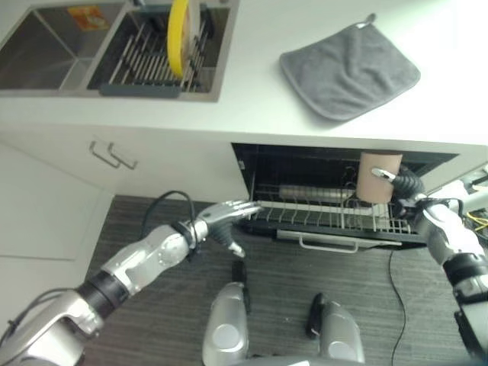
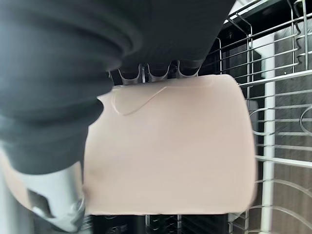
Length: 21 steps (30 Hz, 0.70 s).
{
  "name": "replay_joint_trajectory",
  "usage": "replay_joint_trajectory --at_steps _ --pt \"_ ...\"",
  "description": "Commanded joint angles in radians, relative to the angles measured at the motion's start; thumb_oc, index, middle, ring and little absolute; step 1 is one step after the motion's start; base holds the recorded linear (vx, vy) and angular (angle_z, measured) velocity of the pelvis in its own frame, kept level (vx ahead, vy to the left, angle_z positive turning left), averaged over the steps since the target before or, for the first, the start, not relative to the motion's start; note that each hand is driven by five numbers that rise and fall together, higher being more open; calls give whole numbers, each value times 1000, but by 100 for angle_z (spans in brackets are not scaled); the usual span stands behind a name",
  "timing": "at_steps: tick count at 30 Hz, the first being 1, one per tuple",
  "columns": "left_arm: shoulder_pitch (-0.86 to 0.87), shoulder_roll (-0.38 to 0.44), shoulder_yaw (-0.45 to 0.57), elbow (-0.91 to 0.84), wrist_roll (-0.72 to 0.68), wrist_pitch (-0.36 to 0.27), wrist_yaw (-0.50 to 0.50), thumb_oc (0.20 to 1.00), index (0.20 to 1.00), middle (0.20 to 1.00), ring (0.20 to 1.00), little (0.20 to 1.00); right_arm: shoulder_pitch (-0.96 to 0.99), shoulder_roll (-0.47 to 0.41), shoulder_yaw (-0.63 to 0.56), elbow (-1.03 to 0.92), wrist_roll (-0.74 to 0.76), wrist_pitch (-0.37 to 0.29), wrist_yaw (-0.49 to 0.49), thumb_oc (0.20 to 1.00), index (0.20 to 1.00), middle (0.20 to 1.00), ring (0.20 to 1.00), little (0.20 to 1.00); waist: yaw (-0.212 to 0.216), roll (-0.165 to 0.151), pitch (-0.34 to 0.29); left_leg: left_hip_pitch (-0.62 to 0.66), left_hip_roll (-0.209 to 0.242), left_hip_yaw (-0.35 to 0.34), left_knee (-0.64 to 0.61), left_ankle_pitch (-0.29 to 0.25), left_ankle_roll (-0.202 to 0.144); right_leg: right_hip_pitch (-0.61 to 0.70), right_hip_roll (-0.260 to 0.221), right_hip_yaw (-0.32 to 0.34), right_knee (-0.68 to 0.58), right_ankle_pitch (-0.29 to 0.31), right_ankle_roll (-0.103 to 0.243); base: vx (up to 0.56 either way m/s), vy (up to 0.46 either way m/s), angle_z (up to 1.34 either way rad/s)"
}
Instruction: Place the dishes in the dishwasher.
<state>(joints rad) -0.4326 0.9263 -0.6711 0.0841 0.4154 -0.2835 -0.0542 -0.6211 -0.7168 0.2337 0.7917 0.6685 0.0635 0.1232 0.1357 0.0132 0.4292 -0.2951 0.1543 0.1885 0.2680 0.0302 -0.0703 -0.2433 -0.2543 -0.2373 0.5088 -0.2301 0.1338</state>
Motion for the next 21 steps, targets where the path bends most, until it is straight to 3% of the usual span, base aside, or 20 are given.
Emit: replay_joint_trajectory --at_steps 1,7,16,21 --pt "-107 33 -34 -40 -5 -69 47 1000 1000 1000 1000 1000 -209 -63 23 75 -8 -11 -20 200 200 200 200 200 44 10 9 10 -20 -55 93 -127 17 -30 -26 -35 -4 66 28 -107 11 8" --pt "-259 33 -112 -56 -49 -38 63 1000 1000 1000 1000 1000 -408 -49 118 292 -49 35 0 200 200 200 200 200 61 42 55 -57 -30 -65 100 -111 17 -102 -26 -34 26 68 14 -113 21 7" --pt "-343 40 -146 -98 -58 17 21 1000 1000 1000 1000 1000 -500 -44 145 404 -33 63 -18 200 200 200 200 200 65 77 91 -120 -43 -71 114 -97 19 -177 -18 -26 64 72 0 -34 17 1" --pt "-358 35 -170 -89 -49 55 9 1000 1000 1000 1000 1000 -514 -21 136 424 -41 32 -42 200 200 200 200 200 58 90 91 -141 -47 -62 115 -94 21 -204 -12 -25 72 72 -5 -15 25 -1"
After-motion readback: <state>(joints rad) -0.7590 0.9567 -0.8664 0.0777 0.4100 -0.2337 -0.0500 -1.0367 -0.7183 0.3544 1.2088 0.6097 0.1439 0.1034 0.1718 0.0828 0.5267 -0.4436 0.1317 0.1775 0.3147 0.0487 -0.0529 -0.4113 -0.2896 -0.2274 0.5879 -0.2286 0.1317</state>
